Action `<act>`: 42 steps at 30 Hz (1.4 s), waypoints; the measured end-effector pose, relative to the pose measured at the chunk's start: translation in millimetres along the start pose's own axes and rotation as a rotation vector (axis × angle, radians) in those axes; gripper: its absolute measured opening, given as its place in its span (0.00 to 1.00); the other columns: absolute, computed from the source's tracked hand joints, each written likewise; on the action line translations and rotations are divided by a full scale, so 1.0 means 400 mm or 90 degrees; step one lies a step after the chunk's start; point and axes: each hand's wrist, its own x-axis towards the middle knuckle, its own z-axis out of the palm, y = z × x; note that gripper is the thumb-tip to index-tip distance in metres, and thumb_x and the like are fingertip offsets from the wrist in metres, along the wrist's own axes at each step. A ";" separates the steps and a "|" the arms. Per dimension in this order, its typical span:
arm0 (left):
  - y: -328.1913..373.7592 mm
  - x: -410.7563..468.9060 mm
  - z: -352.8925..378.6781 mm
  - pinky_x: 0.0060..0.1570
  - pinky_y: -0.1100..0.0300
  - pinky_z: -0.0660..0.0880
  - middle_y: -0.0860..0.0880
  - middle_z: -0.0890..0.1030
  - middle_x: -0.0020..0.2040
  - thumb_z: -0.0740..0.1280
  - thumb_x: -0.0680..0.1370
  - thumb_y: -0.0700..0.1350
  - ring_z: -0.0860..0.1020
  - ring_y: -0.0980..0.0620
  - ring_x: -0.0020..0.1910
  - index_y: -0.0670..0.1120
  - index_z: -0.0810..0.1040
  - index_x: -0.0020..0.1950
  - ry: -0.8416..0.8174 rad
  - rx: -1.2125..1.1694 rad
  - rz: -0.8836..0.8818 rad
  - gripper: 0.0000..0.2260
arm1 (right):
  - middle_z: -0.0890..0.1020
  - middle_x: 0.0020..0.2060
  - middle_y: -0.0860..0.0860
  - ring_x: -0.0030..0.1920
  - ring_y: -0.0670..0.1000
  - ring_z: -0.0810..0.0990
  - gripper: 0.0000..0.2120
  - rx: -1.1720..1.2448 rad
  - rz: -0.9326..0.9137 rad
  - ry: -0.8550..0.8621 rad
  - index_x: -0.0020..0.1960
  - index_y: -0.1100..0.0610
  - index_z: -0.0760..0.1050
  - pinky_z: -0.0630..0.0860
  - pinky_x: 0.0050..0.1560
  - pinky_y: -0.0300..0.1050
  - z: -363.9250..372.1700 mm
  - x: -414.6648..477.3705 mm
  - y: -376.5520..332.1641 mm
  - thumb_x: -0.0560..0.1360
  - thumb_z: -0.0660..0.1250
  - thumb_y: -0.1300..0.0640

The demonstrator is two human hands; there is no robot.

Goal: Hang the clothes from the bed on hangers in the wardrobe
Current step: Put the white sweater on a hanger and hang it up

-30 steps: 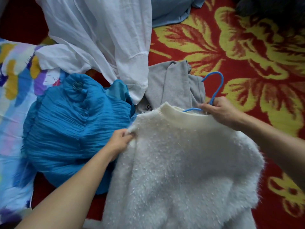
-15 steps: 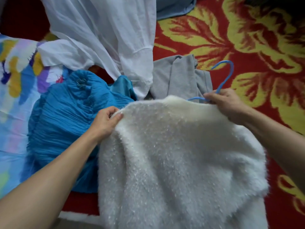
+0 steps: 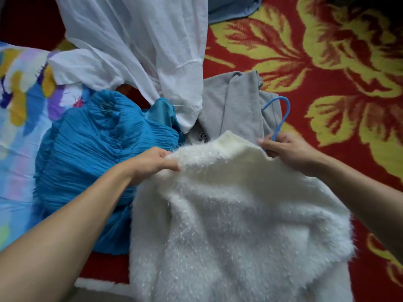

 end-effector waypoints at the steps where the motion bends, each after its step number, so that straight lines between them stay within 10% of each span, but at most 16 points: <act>1: 0.012 -0.001 0.015 0.42 0.56 0.76 0.38 0.83 0.43 0.75 0.69 0.42 0.80 0.46 0.40 0.34 0.80 0.46 -0.026 0.003 -0.005 0.12 | 0.70 0.21 0.44 0.21 0.39 0.65 0.18 -0.006 -0.001 -0.032 0.32 0.55 0.72 0.60 0.23 0.30 0.017 -0.003 -0.011 0.80 0.64 0.55; 8: 0.029 0.056 0.058 0.44 0.54 0.75 0.49 0.81 0.38 0.73 0.72 0.39 0.78 0.52 0.38 0.43 0.79 0.43 0.119 0.157 0.103 0.04 | 0.80 0.44 0.48 0.39 0.39 0.78 0.14 -0.003 0.055 -0.029 0.59 0.54 0.76 0.71 0.38 0.32 -0.046 -0.011 0.019 0.75 0.70 0.50; 14: 0.034 0.138 0.149 0.48 0.48 0.76 0.48 0.80 0.46 0.70 0.73 0.56 0.78 0.45 0.47 0.49 0.73 0.53 0.224 0.371 0.142 0.15 | 0.74 0.28 0.46 0.31 0.49 0.71 0.17 -0.430 0.160 0.025 0.32 0.50 0.69 0.63 0.33 0.46 -0.133 -0.133 0.228 0.76 0.68 0.45; 21: 0.000 0.160 0.193 0.37 0.54 0.65 0.45 0.77 0.39 0.68 0.76 0.49 0.76 0.41 0.42 0.47 0.72 0.44 0.392 0.341 0.175 0.08 | 0.79 0.40 0.44 0.45 0.51 0.79 0.04 -0.491 0.240 0.118 0.42 0.46 0.74 0.72 0.40 0.46 -0.211 -0.168 0.292 0.75 0.67 0.50; 27: 0.067 0.162 0.227 0.37 0.51 0.67 0.45 0.75 0.35 0.69 0.75 0.46 0.74 0.43 0.36 0.45 0.70 0.40 0.405 0.291 0.293 0.10 | 0.83 0.51 0.50 0.51 0.50 0.82 0.23 -0.147 -0.060 0.268 0.61 0.55 0.78 0.78 0.54 0.48 -0.120 0.021 0.037 0.72 0.70 0.43; 31: 0.074 0.138 0.227 0.36 0.49 0.69 0.45 0.75 0.33 0.69 0.76 0.47 0.74 0.44 0.35 0.43 0.72 0.40 0.368 0.262 0.344 0.10 | 0.80 0.36 0.54 0.34 0.47 0.79 0.13 0.087 -0.034 0.093 0.53 0.60 0.77 0.74 0.34 0.38 -0.062 0.068 -0.080 0.79 0.64 0.50; 35: 0.026 0.114 0.173 0.34 0.53 0.65 0.48 0.73 0.31 0.65 0.76 0.52 0.71 0.48 0.33 0.42 0.76 0.38 0.385 0.222 0.312 0.15 | 0.74 0.27 0.56 0.21 0.48 0.71 0.16 0.163 0.030 0.224 0.36 0.60 0.75 0.67 0.26 0.38 -0.069 0.084 -0.015 0.81 0.60 0.57; 42: -0.002 0.128 0.147 0.40 0.52 0.70 0.48 0.78 0.37 0.66 0.78 0.52 0.75 0.46 0.40 0.46 0.79 0.46 0.346 0.293 0.270 0.10 | 0.83 0.32 0.57 0.30 0.55 0.83 0.21 0.203 0.086 0.185 0.41 0.63 0.76 0.81 0.30 0.47 -0.084 0.066 -0.017 0.82 0.58 0.48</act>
